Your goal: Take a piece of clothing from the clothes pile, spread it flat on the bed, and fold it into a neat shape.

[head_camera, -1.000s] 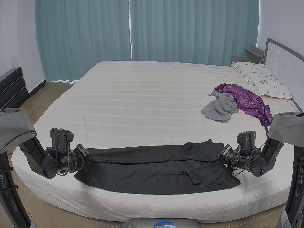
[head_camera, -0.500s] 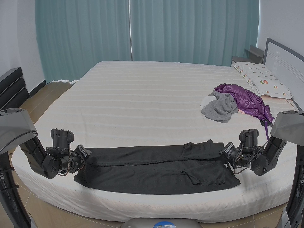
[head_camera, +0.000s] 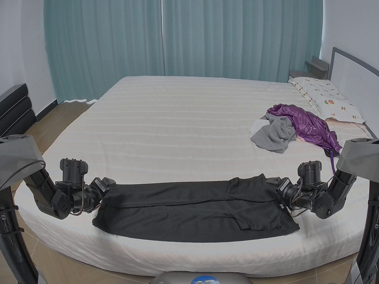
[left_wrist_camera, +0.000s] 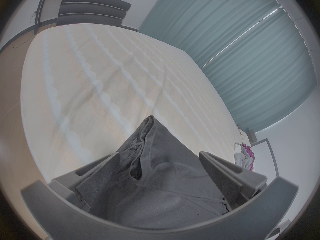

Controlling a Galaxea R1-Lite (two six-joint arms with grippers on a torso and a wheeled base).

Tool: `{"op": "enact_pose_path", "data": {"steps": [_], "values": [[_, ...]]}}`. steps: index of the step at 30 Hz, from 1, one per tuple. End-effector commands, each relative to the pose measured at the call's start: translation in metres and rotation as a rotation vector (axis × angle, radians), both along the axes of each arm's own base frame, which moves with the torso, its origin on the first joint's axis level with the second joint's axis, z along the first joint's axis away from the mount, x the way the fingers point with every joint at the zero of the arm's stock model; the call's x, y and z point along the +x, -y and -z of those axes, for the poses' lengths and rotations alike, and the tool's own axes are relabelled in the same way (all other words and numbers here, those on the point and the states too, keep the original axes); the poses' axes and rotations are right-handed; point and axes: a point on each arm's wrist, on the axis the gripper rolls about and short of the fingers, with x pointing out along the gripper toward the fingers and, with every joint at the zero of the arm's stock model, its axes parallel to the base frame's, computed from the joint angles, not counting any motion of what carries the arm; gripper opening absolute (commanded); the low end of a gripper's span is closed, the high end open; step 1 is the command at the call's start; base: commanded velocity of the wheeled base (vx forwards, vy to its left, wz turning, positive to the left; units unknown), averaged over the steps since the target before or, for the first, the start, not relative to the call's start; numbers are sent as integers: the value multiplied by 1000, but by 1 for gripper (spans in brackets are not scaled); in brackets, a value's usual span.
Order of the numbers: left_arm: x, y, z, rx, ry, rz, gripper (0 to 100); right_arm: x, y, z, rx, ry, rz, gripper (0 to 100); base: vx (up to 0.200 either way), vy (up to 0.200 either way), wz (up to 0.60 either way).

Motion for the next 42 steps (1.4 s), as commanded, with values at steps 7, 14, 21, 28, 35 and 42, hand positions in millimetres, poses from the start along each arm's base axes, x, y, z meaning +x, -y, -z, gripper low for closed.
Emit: {"op": "enact_pose_path", "data": {"steps": [7, 14, 21, 28, 35, 42], "values": [[5, 3, 16, 5, -38, 18, 0, -2, 3, 2, -2, -11, 7, 0, 0, 0, 0], [14, -5, 7, 7, 2, -9, 0, -11, 5, -7, -1, -9, 8, 0, 0, 0, 0], [19, -10, 4, 35, 25, -1, 0, -13, 6, -15, 2, 12, 10, 0, 0, 0, 0], [16, -10, 3, 36, 19, 0, 0, -14, 5, -13, 2, 4, 9, 0, 0, 0, 0], [17, -14, 8, 44, 7, -4, 0, -29, 11, -6, -11, -41, 17, 0, 0, 0, 0], [16, -14, 8, 45, 4, -3, 0, -37, 15, -1, -15, -78, 22, 0, 0, 0, 0]]}}
